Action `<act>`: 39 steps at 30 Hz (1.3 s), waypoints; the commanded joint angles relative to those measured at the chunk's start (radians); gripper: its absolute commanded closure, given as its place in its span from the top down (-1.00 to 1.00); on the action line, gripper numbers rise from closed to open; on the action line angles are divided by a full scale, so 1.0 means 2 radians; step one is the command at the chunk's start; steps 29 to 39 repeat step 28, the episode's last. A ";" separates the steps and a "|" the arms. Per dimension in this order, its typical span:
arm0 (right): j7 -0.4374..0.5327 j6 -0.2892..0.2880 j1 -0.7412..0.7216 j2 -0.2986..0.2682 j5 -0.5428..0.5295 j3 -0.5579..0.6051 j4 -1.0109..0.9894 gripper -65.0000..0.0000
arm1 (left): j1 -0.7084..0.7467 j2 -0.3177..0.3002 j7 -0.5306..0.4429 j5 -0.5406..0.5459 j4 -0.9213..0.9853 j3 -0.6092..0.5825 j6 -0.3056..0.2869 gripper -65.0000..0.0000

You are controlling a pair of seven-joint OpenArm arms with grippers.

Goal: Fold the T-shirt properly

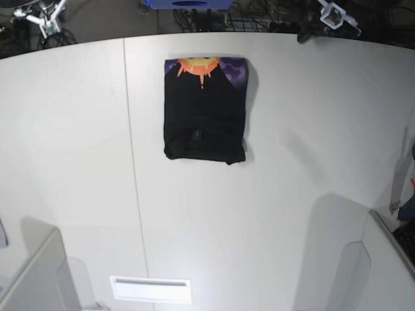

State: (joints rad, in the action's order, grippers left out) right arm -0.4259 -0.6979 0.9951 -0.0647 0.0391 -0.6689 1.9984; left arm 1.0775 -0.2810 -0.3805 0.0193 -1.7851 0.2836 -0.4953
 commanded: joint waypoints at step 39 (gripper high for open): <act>0.335 0.186 -0.328 0.019 0.000 0.301 -0.962 -1.00 | -0.416 0.011 -0.021 -0.131 0.840 -0.182 0.019 -1.00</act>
